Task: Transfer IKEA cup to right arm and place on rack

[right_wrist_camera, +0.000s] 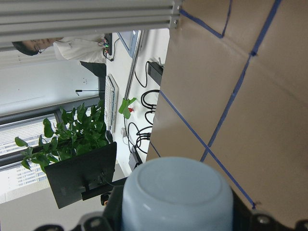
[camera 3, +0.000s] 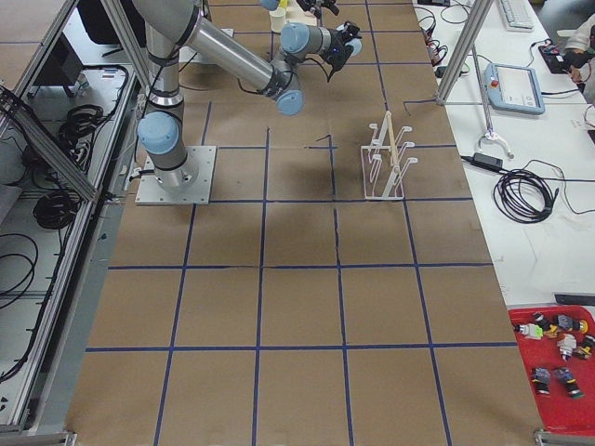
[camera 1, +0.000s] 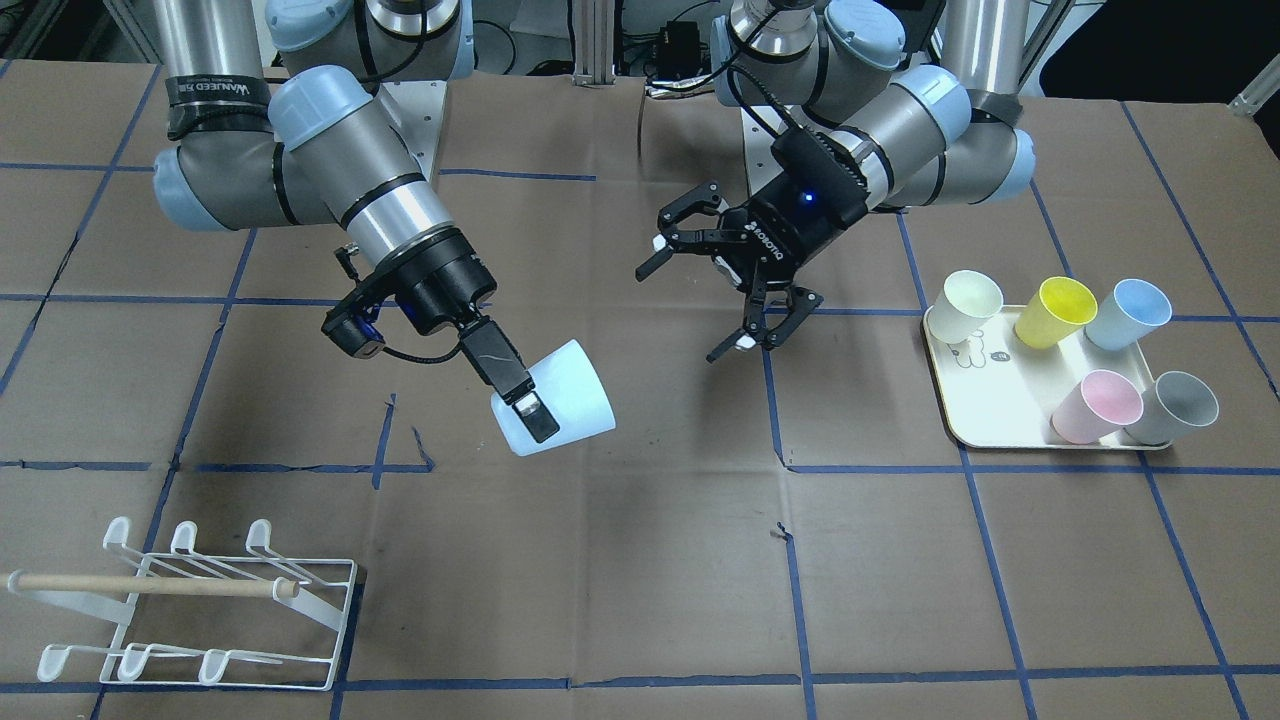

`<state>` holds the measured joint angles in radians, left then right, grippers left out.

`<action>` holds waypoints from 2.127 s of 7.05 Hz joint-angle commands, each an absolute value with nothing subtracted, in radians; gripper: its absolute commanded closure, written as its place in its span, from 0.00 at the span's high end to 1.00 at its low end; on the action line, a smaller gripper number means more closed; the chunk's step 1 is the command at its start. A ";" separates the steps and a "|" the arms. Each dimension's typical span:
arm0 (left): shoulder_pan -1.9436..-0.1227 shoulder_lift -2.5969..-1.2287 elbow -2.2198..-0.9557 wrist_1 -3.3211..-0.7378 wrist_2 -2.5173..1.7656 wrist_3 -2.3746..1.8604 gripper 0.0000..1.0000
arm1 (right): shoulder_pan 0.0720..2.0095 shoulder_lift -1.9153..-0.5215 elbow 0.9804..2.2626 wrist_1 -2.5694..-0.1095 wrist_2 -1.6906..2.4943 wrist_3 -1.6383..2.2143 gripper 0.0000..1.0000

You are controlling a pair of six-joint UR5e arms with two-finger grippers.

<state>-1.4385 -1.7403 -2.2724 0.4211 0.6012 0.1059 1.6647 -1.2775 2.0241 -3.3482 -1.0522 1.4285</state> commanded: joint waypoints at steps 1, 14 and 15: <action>-1.359 -1.721 -2.275 0.317 0.676 0.103 0.99 | 1.582 -1.250 1.982 -3.372 -1.092 1.084 0.39; -1.503 -1.533 -1.638 -1.559 1.586 0.054 0.99 | 1.427 -0.908 1.703 -3.682 -1.397 -0.078 0.27; -1.467 -1.493 -1.694 -1.557 1.586 0.086 0.99 | 1.428 -0.905 1.706 -3.683 -1.397 -0.078 0.27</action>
